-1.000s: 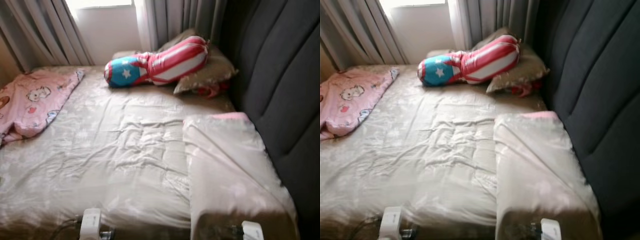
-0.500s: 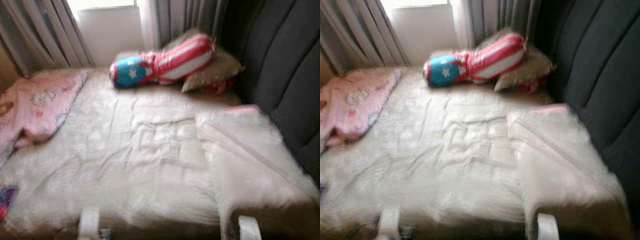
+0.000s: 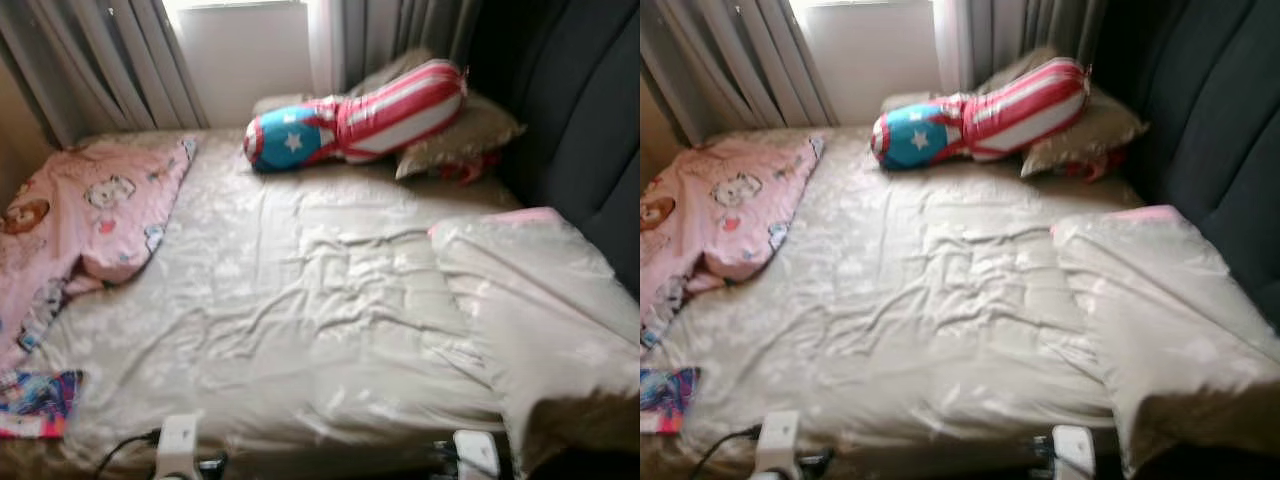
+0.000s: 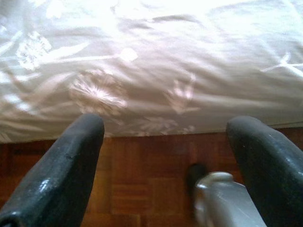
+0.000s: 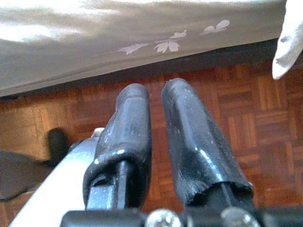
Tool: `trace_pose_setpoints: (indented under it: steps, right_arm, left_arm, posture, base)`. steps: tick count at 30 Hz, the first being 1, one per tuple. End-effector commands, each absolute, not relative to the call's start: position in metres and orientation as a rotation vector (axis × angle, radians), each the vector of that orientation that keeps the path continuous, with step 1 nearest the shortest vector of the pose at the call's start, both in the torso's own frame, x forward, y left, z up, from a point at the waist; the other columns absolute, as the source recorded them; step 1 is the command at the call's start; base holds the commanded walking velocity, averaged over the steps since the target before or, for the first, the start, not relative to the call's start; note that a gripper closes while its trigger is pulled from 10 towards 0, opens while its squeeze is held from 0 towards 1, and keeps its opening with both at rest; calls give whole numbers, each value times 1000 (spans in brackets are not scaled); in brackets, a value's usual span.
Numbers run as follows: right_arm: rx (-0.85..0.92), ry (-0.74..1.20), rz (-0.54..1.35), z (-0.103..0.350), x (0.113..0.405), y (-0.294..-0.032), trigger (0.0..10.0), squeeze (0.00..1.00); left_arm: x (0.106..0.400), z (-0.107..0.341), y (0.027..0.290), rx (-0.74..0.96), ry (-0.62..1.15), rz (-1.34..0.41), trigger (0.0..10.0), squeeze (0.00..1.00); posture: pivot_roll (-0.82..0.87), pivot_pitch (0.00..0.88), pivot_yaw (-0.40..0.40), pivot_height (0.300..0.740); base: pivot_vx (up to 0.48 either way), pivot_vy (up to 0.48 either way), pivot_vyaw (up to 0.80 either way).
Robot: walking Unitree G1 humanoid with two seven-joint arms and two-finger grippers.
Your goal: Clean up the room
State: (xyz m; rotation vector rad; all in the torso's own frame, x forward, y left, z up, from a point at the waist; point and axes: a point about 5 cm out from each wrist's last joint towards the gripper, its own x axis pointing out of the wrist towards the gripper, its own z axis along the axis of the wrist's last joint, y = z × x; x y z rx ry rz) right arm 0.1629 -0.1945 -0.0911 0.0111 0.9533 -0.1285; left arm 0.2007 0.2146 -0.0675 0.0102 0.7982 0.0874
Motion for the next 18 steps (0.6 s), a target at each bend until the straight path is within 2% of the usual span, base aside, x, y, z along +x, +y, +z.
trace_pose_setpoints:
  steps: [1,6,18]
  right_arm:
    - [15,937,-114,-89,169,-189,10000,0]
    - [4,949,-107,-90,168,-188,10000,0]
    - [8,952,-103,-90,167,-190,10000,0]
  left_arm:
    - [198,-68,221,10,815,113,10000,0]
    - [199,-68,221,5,816,119,10000,0]
    - [198,-69,219,3,821,122,10000,0]
  posture:
    - [-131,0,27,740]
    - [-124,0,21,740]
    - [-143,0,12,740]
  base:
    - [0,480,0]
    - [0,480,718]
    - [0,480,0]
